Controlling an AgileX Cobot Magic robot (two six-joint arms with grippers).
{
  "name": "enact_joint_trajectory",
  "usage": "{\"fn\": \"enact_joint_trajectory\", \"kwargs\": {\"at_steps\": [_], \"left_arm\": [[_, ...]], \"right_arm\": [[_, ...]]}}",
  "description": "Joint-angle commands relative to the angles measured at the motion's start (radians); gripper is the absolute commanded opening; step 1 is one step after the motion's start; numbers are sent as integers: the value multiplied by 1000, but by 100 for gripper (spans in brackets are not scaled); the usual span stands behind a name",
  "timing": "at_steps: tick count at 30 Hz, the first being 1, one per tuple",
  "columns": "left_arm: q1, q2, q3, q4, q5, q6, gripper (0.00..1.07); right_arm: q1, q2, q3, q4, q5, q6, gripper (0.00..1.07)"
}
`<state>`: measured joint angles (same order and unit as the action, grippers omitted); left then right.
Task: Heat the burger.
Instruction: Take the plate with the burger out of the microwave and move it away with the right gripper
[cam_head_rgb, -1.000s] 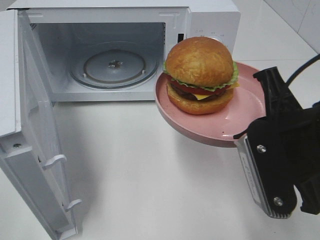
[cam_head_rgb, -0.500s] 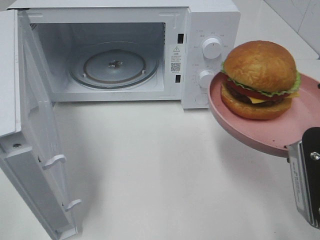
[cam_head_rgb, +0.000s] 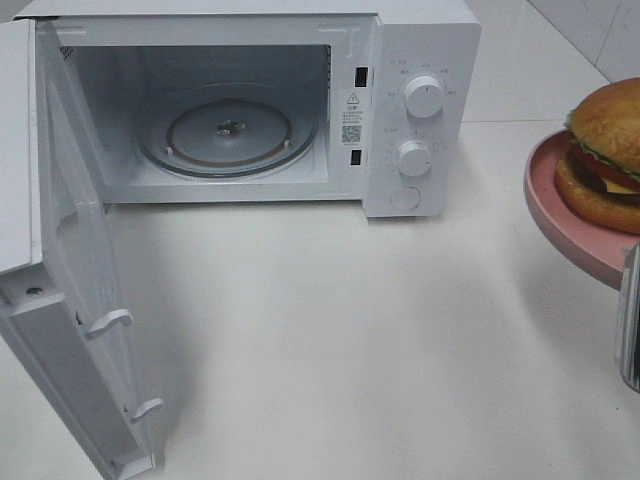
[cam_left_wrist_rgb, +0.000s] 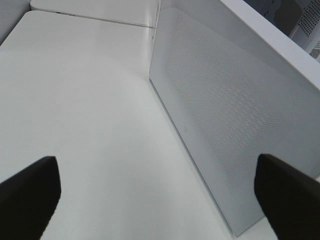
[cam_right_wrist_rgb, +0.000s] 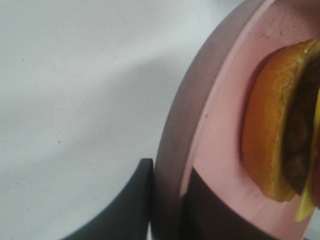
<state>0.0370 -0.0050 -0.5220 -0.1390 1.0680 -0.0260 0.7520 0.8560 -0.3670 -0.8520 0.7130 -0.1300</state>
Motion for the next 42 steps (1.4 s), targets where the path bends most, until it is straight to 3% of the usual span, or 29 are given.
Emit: {"fn": "enact_joint_trajectory", "kwargs": {"at_steps": [1,23,42], "left_arm": [[2,-19,6,0,0,2,98],[2,-19,6,0,0,2,98],[2,-19,6,0,0,2,98]], "right_arm": [[-2,-16,-6,-65,22,57,0],[-2,21,-12,-65,287,372,0],[-2,394,-240,-54,423,752,0]]}}
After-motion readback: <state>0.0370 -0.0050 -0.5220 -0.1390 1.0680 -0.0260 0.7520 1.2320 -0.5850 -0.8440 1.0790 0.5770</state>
